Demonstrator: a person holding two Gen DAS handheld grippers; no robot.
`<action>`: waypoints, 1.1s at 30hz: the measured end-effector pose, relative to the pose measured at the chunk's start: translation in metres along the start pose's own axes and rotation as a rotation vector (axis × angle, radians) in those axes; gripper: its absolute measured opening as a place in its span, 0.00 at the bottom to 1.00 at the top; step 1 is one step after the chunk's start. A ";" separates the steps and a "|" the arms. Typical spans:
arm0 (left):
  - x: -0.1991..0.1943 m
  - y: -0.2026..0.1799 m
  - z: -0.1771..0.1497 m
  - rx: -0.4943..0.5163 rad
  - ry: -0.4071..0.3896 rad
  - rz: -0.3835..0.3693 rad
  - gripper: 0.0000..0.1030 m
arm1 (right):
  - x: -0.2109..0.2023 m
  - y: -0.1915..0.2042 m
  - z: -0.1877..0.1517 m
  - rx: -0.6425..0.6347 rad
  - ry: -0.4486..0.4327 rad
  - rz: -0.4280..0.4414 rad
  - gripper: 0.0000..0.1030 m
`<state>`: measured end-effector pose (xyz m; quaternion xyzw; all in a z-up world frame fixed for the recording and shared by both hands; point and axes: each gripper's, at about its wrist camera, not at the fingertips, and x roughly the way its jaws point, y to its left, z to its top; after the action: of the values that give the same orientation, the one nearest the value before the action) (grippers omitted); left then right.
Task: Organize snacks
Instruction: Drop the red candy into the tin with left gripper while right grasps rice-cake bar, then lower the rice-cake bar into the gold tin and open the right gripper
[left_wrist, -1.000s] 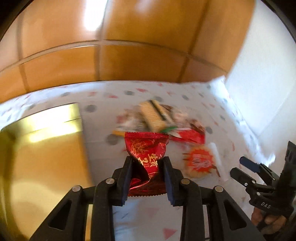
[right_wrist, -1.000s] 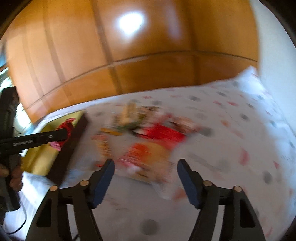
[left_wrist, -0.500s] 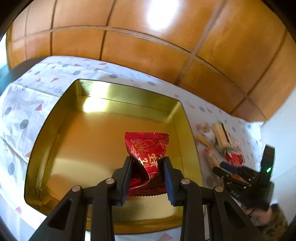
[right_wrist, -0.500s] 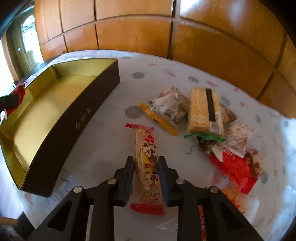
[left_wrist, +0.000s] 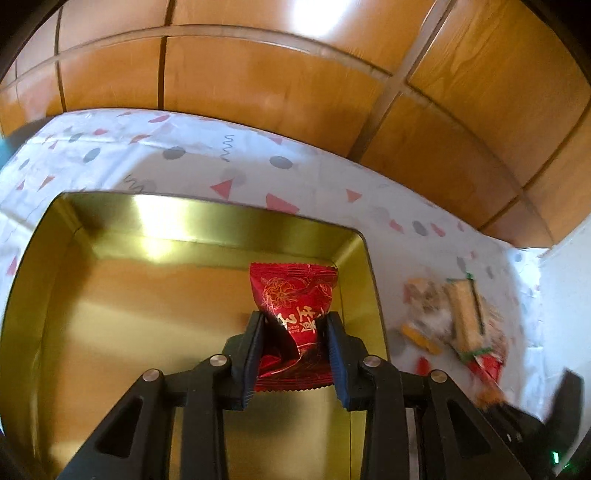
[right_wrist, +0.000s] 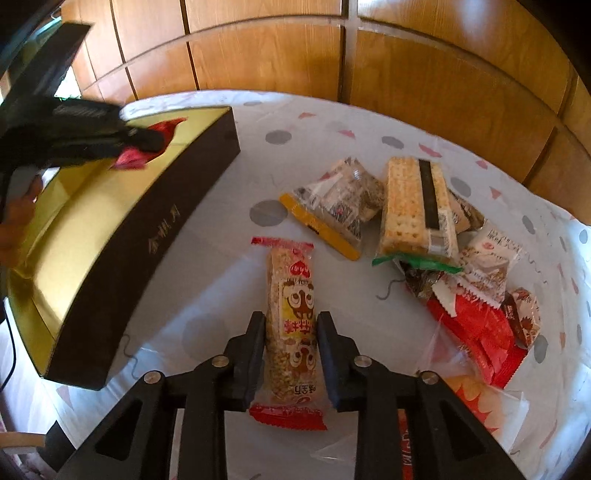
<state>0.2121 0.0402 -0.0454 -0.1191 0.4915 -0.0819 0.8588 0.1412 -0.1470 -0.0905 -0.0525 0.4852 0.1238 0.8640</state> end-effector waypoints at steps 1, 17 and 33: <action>0.007 -0.002 0.004 -0.003 0.001 0.012 0.36 | 0.004 -0.001 -0.001 0.006 0.012 -0.002 0.28; -0.072 0.012 -0.071 0.014 -0.191 0.142 0.53 | 0.000 0.003 -0.008 0.044 -0.013 -0.028 0.28; -0.123 0.048 -0.137 -0.018 -0.285 0.303 0.57 | -0.064 0.032 0.020 0.283 -0.144 0.275 0.27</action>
<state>0.0324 0.1007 -0.0242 -0.0621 0.3780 0.0702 0.9210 0.1176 -0.1218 -0.0248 0.1453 0.4371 0.1744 0.8703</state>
